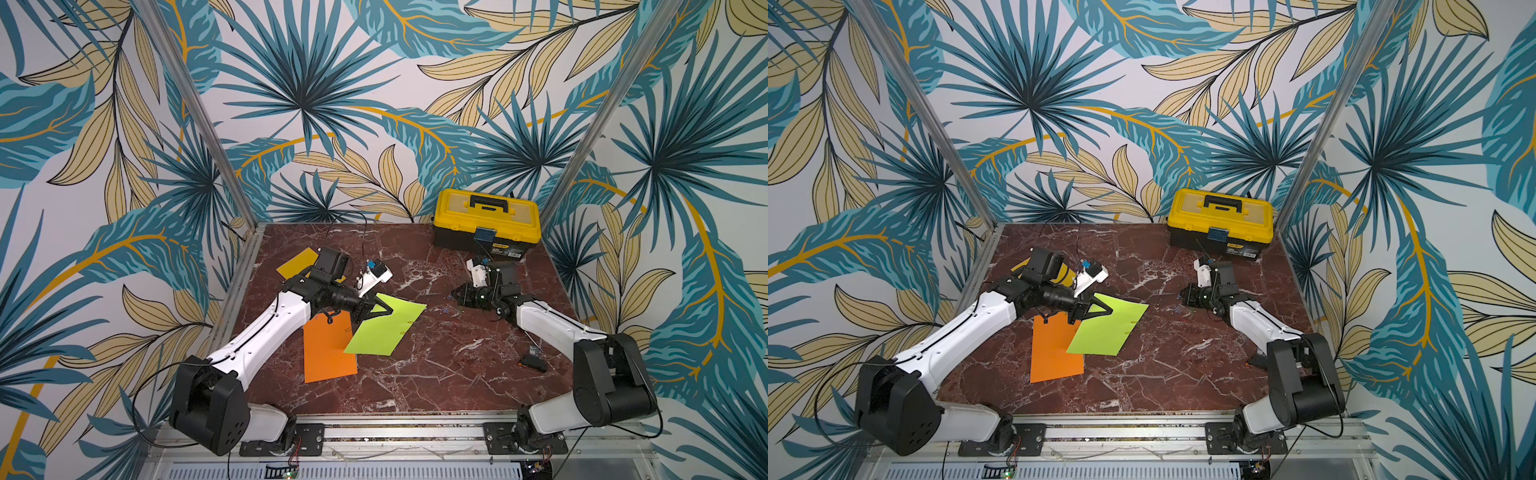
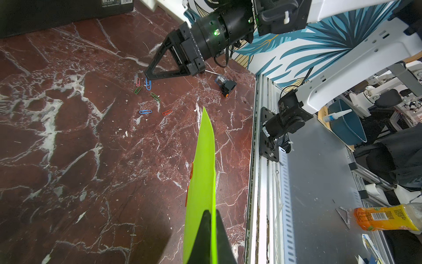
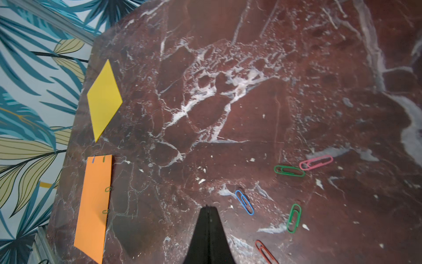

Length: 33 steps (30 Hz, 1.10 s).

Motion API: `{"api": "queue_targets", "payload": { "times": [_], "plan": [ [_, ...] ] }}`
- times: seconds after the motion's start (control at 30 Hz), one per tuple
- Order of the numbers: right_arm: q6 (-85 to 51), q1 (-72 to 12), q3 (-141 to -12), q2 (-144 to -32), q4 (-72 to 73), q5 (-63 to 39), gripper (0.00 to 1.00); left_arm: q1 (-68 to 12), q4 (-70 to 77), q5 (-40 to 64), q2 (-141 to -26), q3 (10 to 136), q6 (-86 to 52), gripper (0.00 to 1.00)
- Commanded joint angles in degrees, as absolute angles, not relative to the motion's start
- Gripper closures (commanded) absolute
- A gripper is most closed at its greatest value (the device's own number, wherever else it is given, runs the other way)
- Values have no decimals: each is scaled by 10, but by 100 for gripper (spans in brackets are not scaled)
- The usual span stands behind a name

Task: Unclip the paperclips from the documents
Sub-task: Place the paper clip at the center of the board.

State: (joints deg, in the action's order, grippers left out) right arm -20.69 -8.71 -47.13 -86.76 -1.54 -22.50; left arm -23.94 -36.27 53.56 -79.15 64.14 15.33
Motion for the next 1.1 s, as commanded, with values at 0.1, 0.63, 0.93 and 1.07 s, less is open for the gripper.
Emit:
{"api": "queue_targets", "payload": {
  "times": [0.1, 0.63, 0.93, 1.07],
  "plan": [
    [-237, -80, -464, -906, -14, -198, 99, -238, -368, 525, -779, 660, 149, 100],
    [-255, -76, -468, -947, -16, -187, 98, -238, -368, 520, -772, 660, 148, 100],
    [-248, -76, -472, -949, -37, -173, 94, -237, -368, 519, -772, 659, 148, 100],
    [-246, -76, -477, -953, -43, -172, 92, -239, -368, 519, -771, 659, 148, 100]
  ]
}}
